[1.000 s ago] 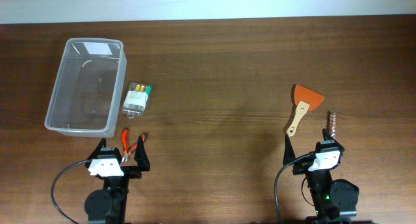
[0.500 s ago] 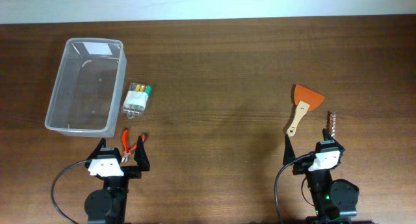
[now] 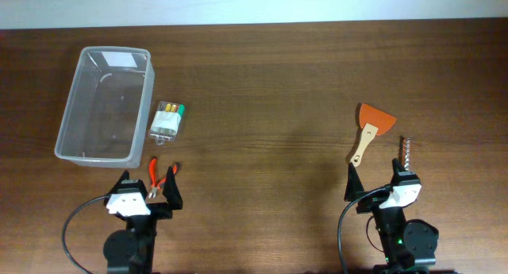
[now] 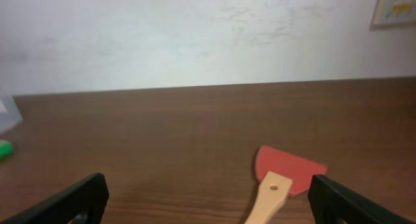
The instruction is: Pack container
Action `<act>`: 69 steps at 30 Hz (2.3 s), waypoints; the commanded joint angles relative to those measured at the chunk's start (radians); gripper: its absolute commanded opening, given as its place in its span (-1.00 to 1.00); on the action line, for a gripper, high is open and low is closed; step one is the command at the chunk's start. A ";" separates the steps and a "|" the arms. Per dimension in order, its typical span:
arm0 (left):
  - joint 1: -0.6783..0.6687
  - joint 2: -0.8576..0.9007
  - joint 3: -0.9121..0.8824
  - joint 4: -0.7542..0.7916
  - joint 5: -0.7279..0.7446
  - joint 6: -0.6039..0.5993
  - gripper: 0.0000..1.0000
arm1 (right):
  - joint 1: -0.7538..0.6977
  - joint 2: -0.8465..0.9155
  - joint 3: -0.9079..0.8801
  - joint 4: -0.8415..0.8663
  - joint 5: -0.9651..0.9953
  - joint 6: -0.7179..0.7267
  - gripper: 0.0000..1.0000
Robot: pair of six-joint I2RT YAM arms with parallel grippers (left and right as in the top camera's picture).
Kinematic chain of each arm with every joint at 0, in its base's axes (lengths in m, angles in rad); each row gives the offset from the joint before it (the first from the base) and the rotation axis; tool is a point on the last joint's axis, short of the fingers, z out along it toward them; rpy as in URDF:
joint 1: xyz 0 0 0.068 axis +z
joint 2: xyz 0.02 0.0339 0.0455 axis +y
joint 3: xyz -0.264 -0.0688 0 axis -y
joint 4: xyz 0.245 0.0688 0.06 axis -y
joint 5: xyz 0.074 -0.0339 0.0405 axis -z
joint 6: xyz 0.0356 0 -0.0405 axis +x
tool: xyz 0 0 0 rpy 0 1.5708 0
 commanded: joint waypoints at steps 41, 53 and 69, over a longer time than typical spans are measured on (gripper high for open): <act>0.458 1.575 1.322 -0.922 0.016 -0.666 0.99 | 0.002 1.512 1.500 -1.090 -0.084 -0.161 0.97; 0.454 1.839 1.322 -0.830 0.018 -0.703 0.99 | 0.002 1.512 1.499 -1.117 -0.084 -0.160 0.97; 0.454 1.860 1.323 -0.830 0.021 -0.703 -0.11 | 0.002 1.512 1.499 -1.116 -0.084 -0.161 0.97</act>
